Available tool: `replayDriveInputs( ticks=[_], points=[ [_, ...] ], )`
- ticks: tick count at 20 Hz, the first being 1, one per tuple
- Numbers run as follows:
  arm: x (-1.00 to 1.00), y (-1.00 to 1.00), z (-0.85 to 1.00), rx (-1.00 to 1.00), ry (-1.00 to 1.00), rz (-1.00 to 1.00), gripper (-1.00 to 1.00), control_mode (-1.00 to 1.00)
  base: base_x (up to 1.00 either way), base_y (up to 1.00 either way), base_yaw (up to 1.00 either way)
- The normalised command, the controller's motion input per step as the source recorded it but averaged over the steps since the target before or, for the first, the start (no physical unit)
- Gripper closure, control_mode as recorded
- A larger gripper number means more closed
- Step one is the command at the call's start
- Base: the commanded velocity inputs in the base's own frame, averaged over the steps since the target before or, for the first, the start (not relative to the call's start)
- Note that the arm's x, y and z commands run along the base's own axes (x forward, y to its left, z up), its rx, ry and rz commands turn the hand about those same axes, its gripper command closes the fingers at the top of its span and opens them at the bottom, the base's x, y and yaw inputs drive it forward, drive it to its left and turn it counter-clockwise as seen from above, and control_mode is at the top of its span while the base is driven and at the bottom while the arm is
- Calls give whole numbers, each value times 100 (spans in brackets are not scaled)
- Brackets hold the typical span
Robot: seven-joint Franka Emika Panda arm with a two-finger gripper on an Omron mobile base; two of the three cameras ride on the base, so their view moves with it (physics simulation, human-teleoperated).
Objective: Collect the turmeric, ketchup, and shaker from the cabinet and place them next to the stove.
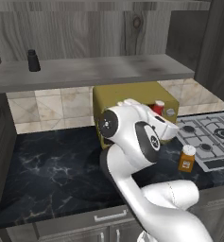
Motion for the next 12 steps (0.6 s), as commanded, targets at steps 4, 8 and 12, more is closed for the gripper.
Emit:
replayDriveInputs(
  ticks=[4,8,12],
  points=[
    [2,-99,-51,4,12,-18,100,-100,0,0,0],
    [0,-90,-52,3,13,-23,100,-100,0,0,0],
    [0,-78,-59,1,15,-28,100,-100,0,0,0]
  ],
)
